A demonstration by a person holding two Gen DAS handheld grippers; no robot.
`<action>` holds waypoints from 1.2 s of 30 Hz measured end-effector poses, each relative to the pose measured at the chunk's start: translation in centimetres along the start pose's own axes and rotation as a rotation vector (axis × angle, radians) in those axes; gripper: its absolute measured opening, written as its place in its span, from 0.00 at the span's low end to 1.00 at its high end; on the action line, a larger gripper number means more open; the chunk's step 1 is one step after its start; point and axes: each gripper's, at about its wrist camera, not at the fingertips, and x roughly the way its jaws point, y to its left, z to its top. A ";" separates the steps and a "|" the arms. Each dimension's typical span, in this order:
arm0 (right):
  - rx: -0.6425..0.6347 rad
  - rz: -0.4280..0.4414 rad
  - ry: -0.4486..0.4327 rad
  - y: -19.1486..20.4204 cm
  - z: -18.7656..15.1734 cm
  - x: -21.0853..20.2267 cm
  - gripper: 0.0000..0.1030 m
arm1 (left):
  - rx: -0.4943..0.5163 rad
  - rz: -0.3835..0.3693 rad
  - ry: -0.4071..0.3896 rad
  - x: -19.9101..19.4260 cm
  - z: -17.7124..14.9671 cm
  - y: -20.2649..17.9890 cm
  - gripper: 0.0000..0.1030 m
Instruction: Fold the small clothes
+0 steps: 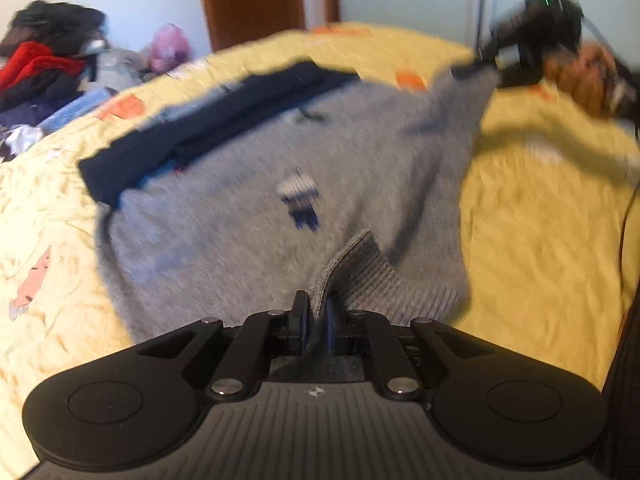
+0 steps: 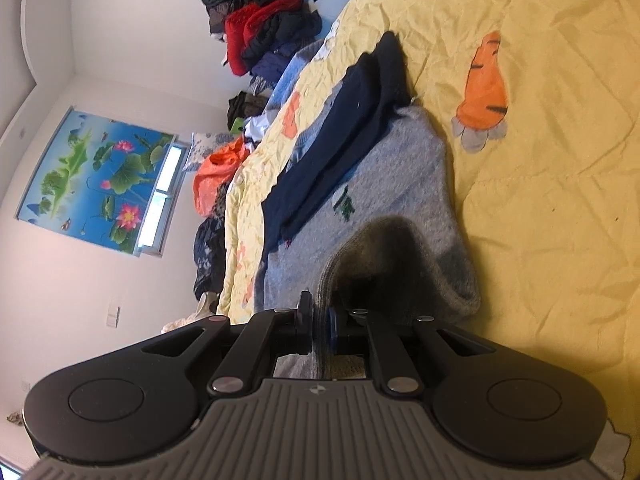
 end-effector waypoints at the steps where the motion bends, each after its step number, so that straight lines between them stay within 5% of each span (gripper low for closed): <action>1: 0.002 -0.006 -0.011 0.0 0.1 -0.1 0.16 | -0.038 -0.002 -0.022 -0.4 0.2 0.6 0.08; 10: 0.045 0.045 -0.099 -0.2 3.2 1.2 0.15 | -0.334 -0.045 -0.214 -1.5 4.2 8.9 0.06; 17: 0.111 0.125 -0.234 0.1 12.9 5.6 0.14 | -0.486 0.026 -0.384 1.2 10.8 18.4 0.05; 20: 0.087 0.032 -0.254 0.2 17.0 8.5 0.17 | -0.573 0.094 -0.322 3.4 12.2 21.5 0.05; 22: -0.028 -0.115 -0.244 1.7 17.6 9.9 0.25 | -0.483 0.085 -0.256 3.7 12.3 19.9 0.06; 24: -0.233 -0.176 -0.151 3.9 16.1 10.6 0.62 | -0.334 0.061 -0.184 3.8 11.2 16.5 0.18; 25: -0.356 -0.180 -0.096 4.9 14.7 10.8 0.71 | -0.243 0.043 -0.140 4.0 10.2 14.4 0.26; 27: -0.615 -0.214 0.034 6.4 11.3 11.2 0.71 | -0.060 0.017 -0.058 4.9 7.9 10.4 0.68; 29: -0.819 -0.294 0.168 6.9 8.6 12.0 0.67 | 0.103 0.039 -0.006 5.8 5.7 7.2 0.70; 31: -0.936 -0.349 0.235 6.9 7.5 12.4 0.66 | 0.151 0.036 0.038 6.3 4.7 6.0 0.69; 36: -1.168 -0.328 0.363 8.5 7.3 12.5 0.66 | 0.000 -0.145 0.063 7.2 5.3 7.8 0.74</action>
